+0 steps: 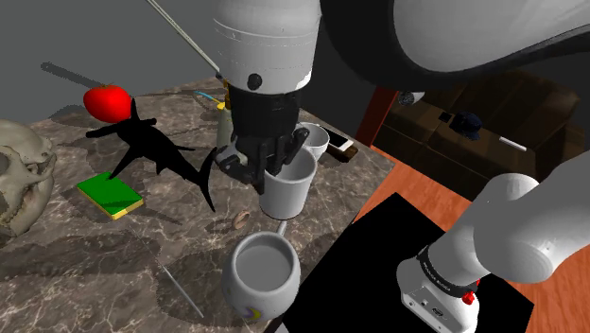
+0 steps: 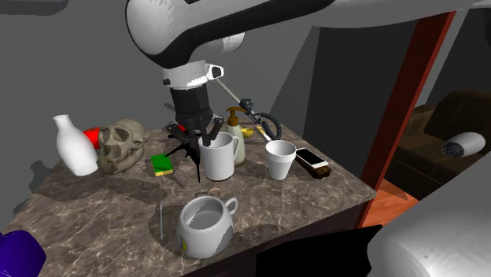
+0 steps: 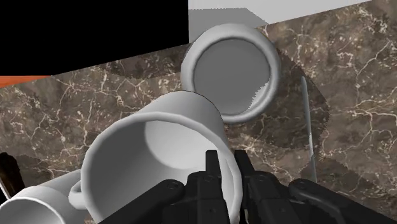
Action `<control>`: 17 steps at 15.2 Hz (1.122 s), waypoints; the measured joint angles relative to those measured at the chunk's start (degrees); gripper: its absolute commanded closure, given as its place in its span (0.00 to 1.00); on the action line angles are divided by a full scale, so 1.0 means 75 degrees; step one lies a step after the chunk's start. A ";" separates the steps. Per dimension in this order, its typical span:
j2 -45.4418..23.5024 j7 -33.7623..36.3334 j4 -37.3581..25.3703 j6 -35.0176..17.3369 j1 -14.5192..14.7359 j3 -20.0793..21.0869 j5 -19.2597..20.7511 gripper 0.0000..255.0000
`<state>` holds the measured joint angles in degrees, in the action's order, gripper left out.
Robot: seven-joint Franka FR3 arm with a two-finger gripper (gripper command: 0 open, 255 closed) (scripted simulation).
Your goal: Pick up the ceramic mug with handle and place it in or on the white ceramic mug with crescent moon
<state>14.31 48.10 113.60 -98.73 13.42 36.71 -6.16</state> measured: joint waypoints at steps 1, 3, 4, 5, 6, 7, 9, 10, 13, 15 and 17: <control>0.0030 0.0181 -0.0018 0.0036 0.0076 0.0114 -0.0051 1.00; 0.0006 0.0434 -0.0024 0.0010 0.0165 0.0286 -0.0086 1.00; 0.0011 0.0463 0.0036 -0.0046 0.0180 0.0309 -0.0097 1.00; 0.0020 0.0477 0.0114 -0.0117 0.0190 0.0322 -0.0109 1.00; 0.0007 0.0492 0.0194 -0.0206 0.0195 0.0341 -0.0108 1.00; -0.0019 0.0513 0.0258 -0.0293 0.0198 0.0363 -0.0100 1.00; -0.0014 0.0514 0.0476 -0.0505 0.0210 0.0382 -0.0115 1.00; -0.0005 0.0506 0.0579 -0.0600 0.0214 0.0384 -0.0124 1.00; -0.0072 0.0548 0.0834 -0.0912 0.0222 0.0441 -0.0107 1.00; -0.0105 0.0553 0.1017 -0.1122 0.0223 0.0463 -0.0099 1.00; -0.0159 0.0584 0.1165 -0.1316 0.0224 0.0500 -0.0078 1.00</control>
<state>13.12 52.48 122.33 -108.60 15.11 40.46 -6.75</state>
